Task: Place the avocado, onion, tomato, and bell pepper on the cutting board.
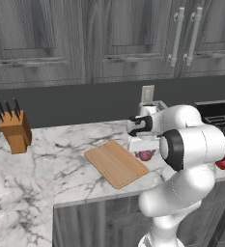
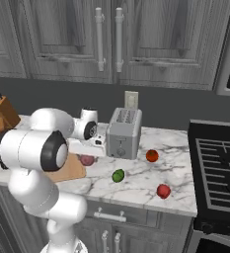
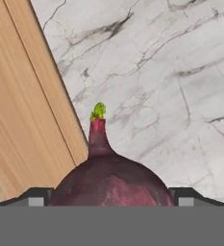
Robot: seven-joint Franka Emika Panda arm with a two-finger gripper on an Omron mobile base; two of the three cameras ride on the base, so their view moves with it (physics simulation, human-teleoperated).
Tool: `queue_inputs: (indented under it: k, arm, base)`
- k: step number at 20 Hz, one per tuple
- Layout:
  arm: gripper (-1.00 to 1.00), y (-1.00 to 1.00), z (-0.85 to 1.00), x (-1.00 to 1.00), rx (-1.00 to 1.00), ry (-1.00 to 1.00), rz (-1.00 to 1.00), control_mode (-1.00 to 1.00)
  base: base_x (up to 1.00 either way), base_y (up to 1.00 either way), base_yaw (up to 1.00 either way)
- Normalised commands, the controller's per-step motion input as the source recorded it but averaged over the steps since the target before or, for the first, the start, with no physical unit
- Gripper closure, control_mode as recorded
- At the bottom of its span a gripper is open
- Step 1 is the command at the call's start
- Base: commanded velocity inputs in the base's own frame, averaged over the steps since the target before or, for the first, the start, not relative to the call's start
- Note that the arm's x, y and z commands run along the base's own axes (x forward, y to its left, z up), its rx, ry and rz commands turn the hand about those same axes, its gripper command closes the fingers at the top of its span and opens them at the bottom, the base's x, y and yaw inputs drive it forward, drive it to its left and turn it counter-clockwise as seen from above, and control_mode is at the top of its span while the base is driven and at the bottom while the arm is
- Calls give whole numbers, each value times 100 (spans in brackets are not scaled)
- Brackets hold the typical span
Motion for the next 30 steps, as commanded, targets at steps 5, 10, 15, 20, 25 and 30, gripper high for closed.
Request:
queue_inputs:
  k: [5, 10, 15, 20, 25, 30]
  arm:
    - [100, 30, 47, -54, 0, -4, 0, -100]
    - [100, 52, 47, -33, 0, 0, 1, -100]
    - [100, 51, 16, -7, -2, 0, 5, -100]
    - [100, 37, -5, 13, -1, 0, 7, -100]
    - [100, 39, -13, 30, 0, 1, 5, -100]
    - [100, 42, -13, 31, 0, 3, 4, -100]
  base:
    - [0, 0, 0]
    - [0, 0, 0]
    - [0, 0, 0]
    - [0, 0, 0]
    - [0, 0, 0]
    - [0, 0, 0]
